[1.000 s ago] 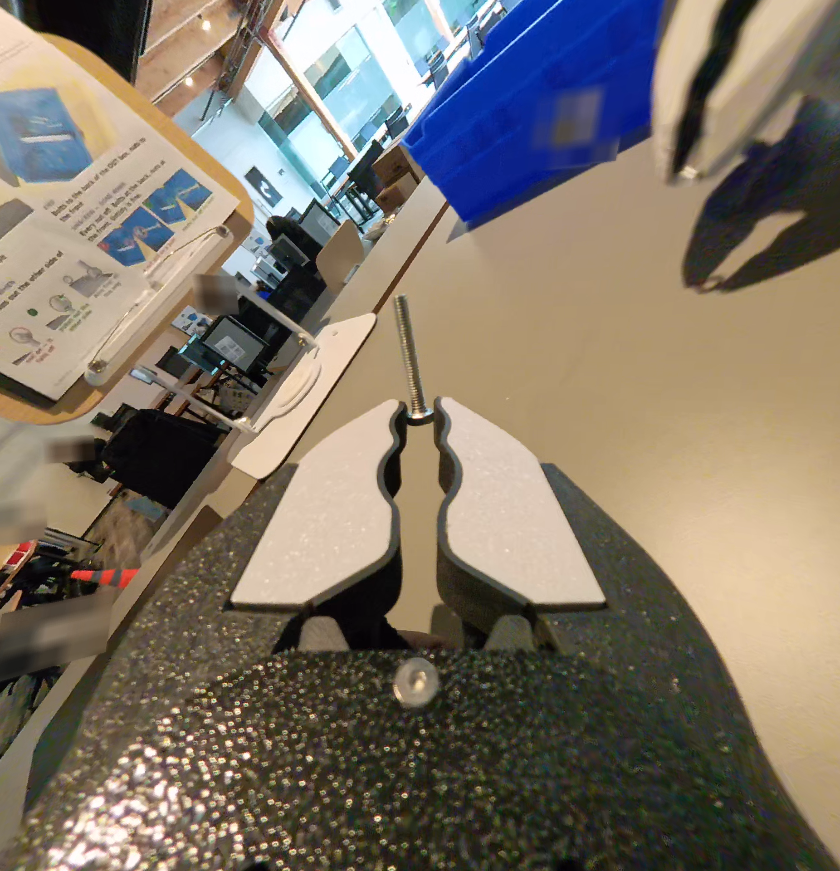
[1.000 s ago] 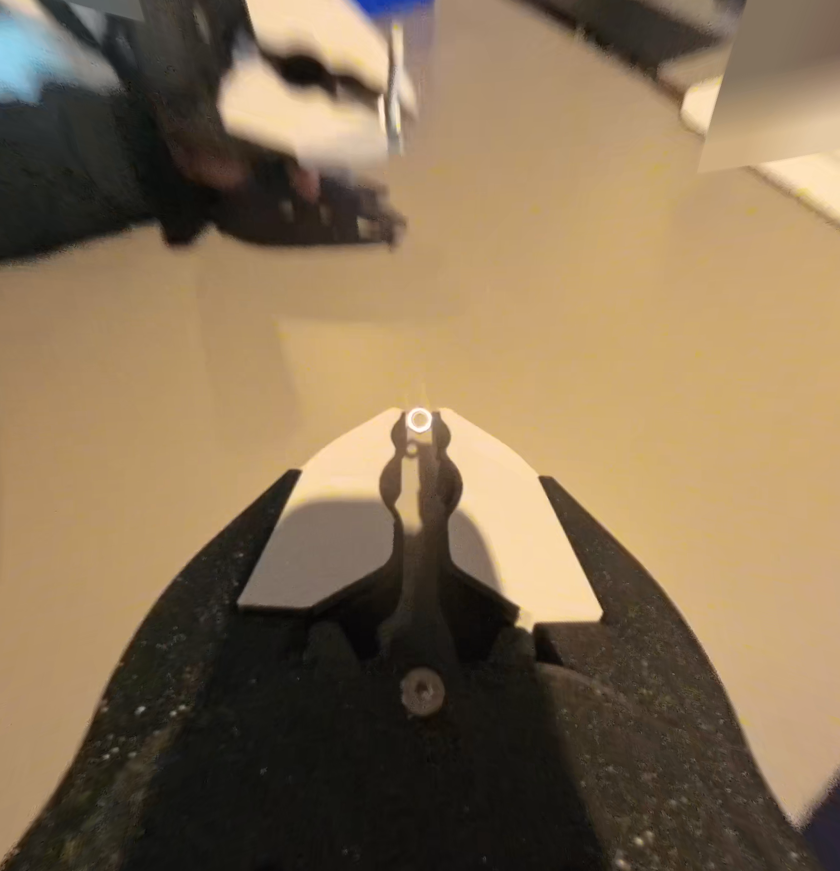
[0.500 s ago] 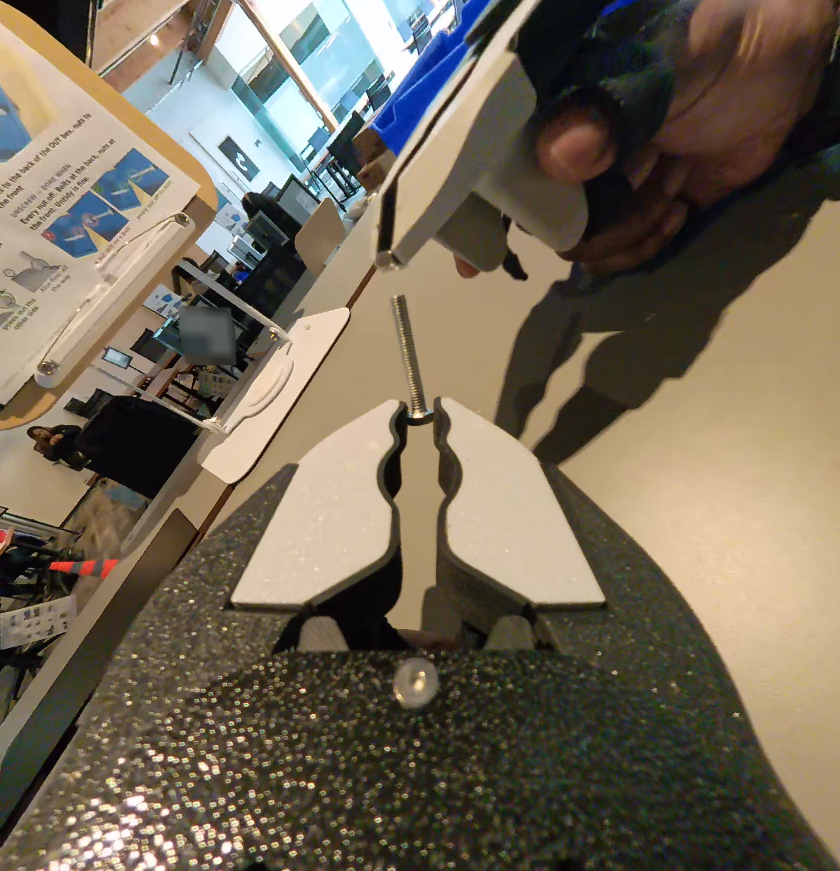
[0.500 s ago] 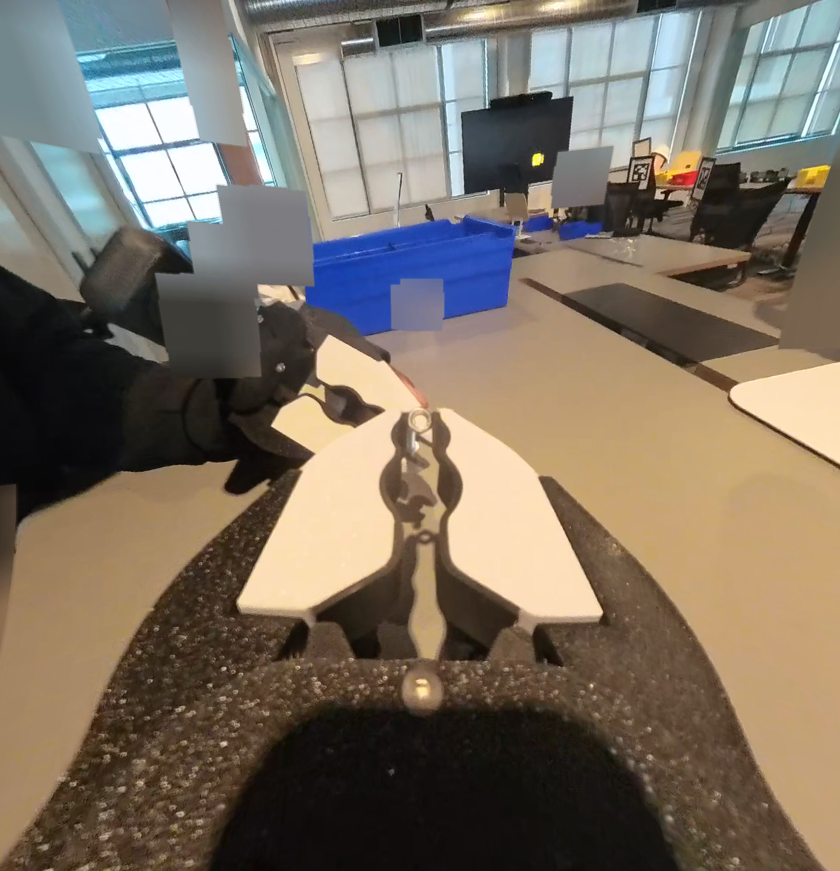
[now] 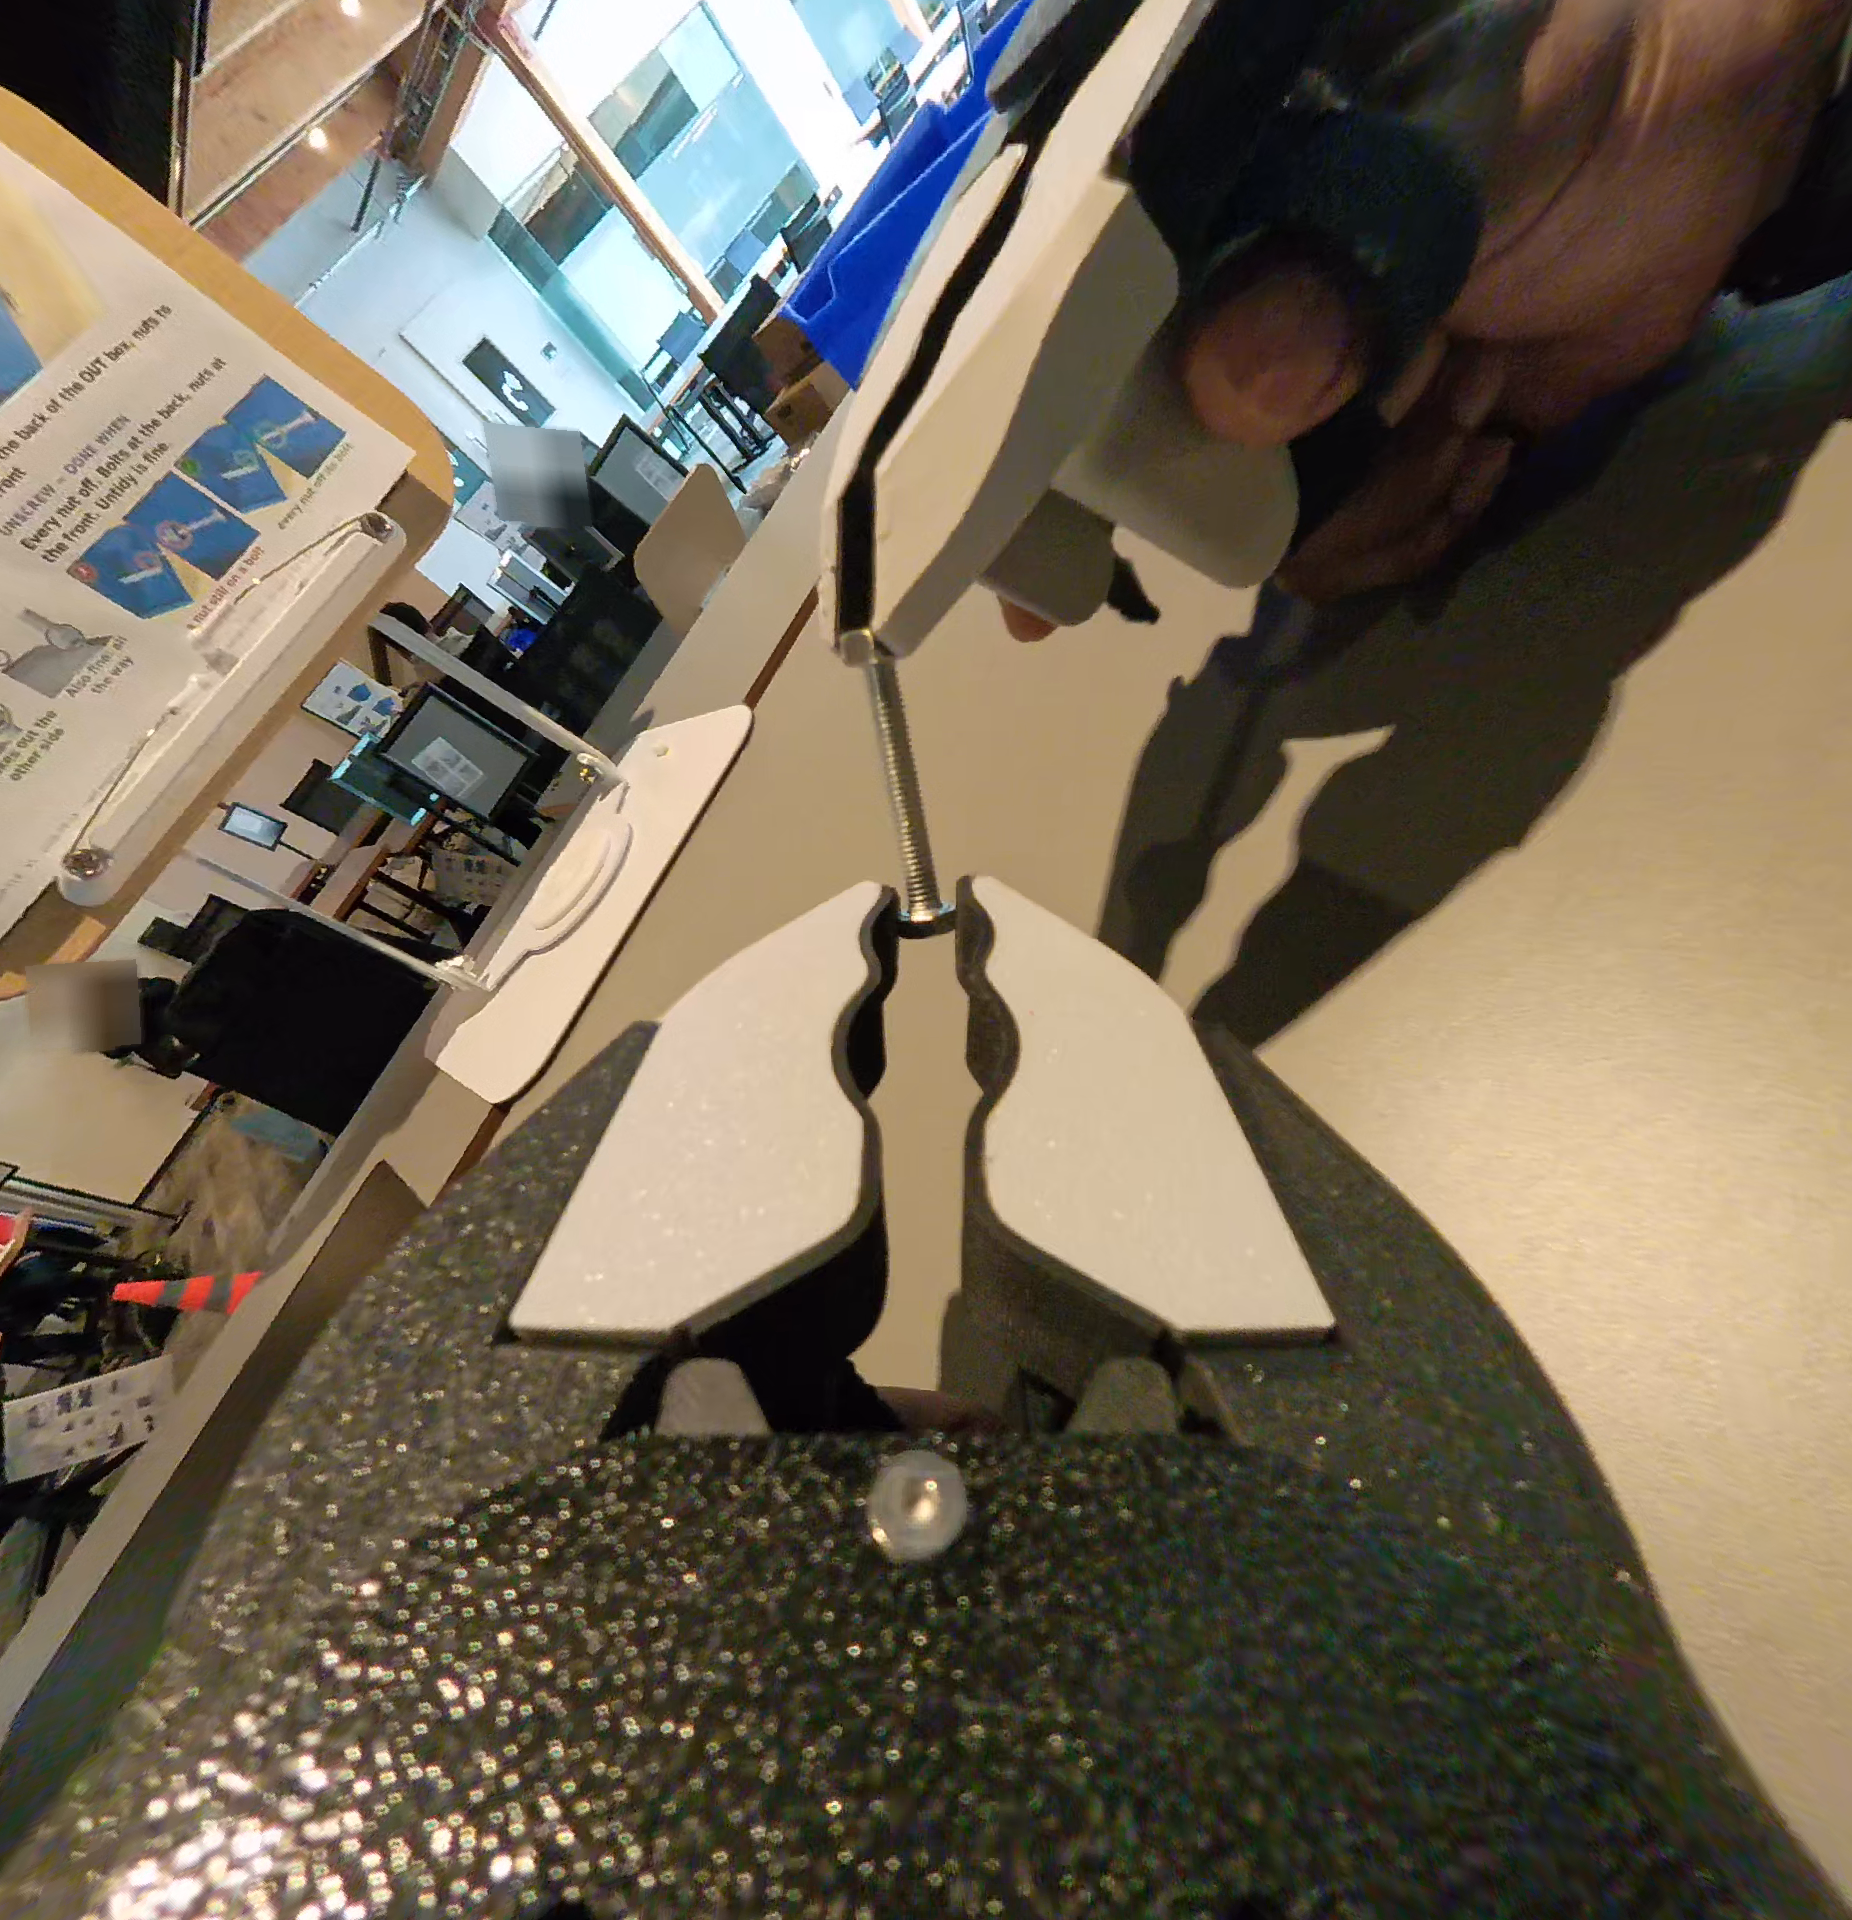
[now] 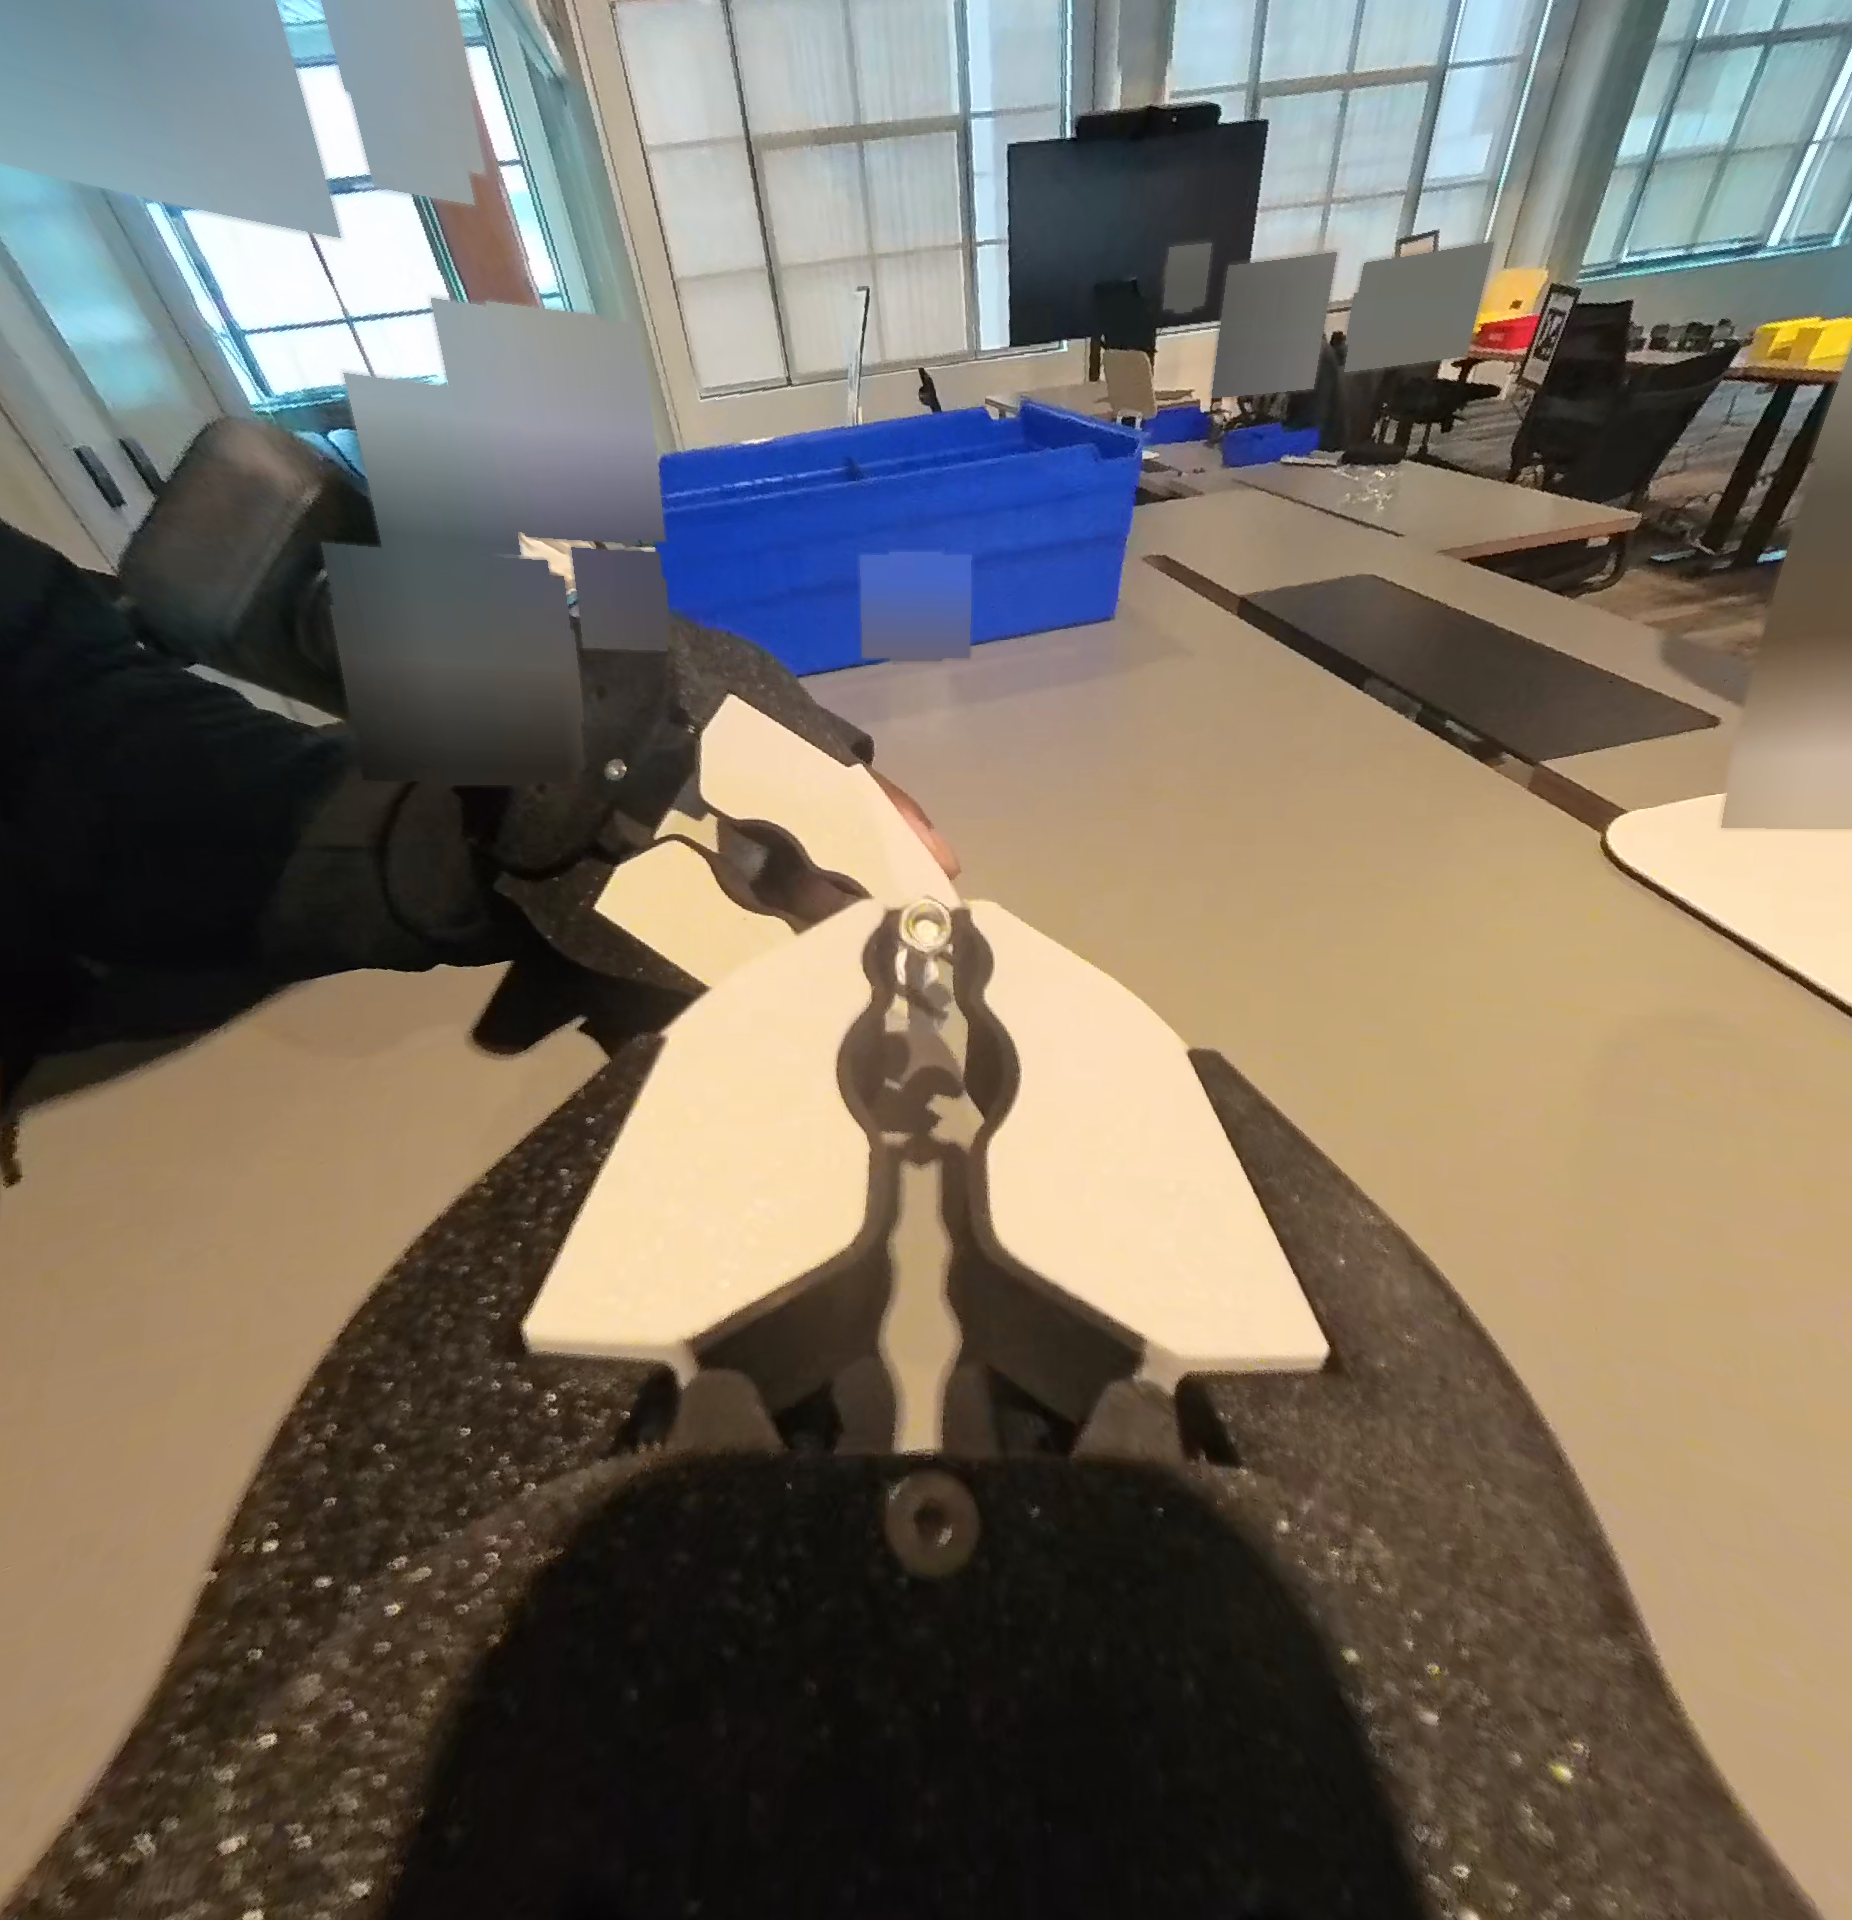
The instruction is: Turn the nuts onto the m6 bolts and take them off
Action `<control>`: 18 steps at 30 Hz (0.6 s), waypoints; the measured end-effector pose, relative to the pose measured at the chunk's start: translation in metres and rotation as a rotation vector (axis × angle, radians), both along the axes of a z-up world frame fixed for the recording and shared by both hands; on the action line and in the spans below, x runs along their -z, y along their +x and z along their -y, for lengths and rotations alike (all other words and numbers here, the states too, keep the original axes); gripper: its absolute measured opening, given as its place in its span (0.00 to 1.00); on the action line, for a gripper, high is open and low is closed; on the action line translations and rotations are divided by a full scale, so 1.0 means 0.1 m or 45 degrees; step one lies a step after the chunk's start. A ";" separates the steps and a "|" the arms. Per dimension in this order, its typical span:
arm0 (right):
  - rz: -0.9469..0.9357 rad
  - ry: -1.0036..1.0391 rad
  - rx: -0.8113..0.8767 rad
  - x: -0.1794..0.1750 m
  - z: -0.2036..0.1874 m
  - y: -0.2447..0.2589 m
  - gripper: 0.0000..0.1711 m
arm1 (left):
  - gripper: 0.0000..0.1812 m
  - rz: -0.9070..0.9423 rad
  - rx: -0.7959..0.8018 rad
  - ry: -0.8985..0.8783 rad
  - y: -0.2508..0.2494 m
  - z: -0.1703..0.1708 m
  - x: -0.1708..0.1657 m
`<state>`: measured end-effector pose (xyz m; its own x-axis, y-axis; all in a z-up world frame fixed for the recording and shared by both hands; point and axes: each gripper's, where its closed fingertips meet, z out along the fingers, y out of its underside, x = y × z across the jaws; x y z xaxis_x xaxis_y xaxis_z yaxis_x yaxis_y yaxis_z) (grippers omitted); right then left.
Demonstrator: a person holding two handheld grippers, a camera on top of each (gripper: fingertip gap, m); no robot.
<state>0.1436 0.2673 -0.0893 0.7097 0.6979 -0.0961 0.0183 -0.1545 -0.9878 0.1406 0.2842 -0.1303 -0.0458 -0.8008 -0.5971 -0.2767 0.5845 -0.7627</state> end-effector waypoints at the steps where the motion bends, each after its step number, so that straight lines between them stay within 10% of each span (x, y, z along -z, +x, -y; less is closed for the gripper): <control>1: -0.002 -0.010 0.012 0.00 -0.01 0.00 0.06 | 0.06 0.004 -0.009 0.007 0.00 -0.01 -0.01; 18: -0.630 -0.499 0.283 -0.02 -0.12 0.10 0.06 | 0.06 0.054 -0.155 0.251 -0.02 -0.12 -0.15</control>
<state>0.1537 0.2793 -0.0874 0.6397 0.3871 -0.6640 -0.4965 -0.4513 -0.7415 0.1382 0.2960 -0.1151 0.0724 -0.6665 -0.7420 -0.3246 0.6877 -0.6494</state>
